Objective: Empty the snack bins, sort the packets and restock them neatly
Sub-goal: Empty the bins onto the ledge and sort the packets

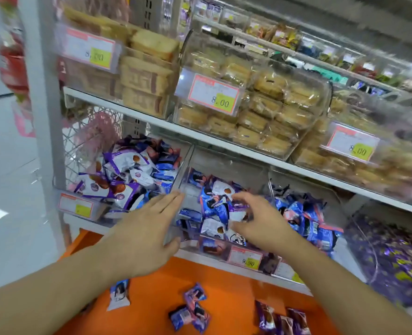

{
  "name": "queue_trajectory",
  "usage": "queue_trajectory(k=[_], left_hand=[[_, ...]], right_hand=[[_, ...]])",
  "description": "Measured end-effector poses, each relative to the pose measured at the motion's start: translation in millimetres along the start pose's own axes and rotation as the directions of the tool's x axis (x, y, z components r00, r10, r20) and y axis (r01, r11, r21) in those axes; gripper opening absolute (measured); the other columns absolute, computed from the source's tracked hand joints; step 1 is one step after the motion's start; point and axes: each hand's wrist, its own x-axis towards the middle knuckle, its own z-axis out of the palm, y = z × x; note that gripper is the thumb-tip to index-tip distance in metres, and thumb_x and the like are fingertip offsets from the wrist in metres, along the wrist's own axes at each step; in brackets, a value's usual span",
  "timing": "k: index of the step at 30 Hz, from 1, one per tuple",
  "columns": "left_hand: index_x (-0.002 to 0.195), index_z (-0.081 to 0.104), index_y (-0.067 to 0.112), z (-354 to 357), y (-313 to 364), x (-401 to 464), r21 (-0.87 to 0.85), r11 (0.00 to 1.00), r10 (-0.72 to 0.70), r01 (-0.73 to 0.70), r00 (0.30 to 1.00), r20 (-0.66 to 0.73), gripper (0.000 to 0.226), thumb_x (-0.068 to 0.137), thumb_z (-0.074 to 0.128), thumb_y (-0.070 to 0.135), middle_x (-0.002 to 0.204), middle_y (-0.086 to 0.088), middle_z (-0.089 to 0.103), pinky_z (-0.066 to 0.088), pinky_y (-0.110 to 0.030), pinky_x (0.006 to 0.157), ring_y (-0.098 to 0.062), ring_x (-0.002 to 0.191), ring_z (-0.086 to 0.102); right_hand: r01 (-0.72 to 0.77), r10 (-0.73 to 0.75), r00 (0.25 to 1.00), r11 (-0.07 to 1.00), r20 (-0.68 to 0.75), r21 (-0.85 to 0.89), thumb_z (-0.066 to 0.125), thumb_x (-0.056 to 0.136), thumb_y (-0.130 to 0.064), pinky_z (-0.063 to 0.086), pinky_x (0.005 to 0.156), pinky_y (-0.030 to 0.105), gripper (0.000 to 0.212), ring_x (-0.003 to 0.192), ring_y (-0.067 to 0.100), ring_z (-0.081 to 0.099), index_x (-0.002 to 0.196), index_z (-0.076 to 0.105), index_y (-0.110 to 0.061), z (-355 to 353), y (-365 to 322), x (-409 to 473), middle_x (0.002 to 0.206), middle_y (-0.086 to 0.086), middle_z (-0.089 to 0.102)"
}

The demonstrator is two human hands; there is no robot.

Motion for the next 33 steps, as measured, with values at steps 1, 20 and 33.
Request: queue_trajectory(k=[1, 20, 33], left_hand=[[0.159, -0.025, 0.035, 5, -3, 0, 0.018, 1.000, 0.007, -0.007, 1.000, 0.009, 0.092, 0.102, 0.044, 0.056, 0.167, 0.017, -0.026, 0.010, -0.033, 0.130, -0.008, 0.158, -0.009], [0.161, -0.016, 0.042, 24, -30, 3, -0.035, 0.996, 0.079, -0.082, 0.994, -0.075, 0.089, 0.102, 0.051, 0.049, 0.165, 0.027, -0.025, 0.006, -0.018, 0.122, 0.000, 0.156, 0.000], [0.164, -0.008, 0.037, 22, -24, 3, -0.049, 0.997, 0.061, -0.064, 0.996, -0.063, 0.088, 0.101, 0.052, 0.049, 0.166, 0.025, -0.024, 0.017, -0.023, 0.124, -0.004, 0.157, 0.008]], right_hand=[[-0.041, 0.043, 0.997, 0.998, 0.060, -0.038, 0.081, 0.087, -0.039, 0.046, 0.107, 0.035, 0.080, 0.134, 0.023, 0.051, 0.154, 0.038, -0.042, 1, 3, 10, 0.156, 0.001, 0.041], [-0.014, 0.096, 0.914, 0.979, 0.395, -0.204, 0.088, 0.076, -0.055, 0.034, 0.120, 0.044, 0.090, 0.149, 0.032, 0.034, 0.149, 0.036, -0.059, 32, 28, 87, 0.164, 0.004, 0.025], [0.139, -0.124, 0.982, 0.985, 0.145, -0.098, 0.094, 0.076, -0.033, 0.043, 0.106, 0.033, 0.036, 0.124, 0.007, 0.052, 0.100, 0.068, -0.037, 46, 30, 82, 0.137, -0.013, 0.061]])
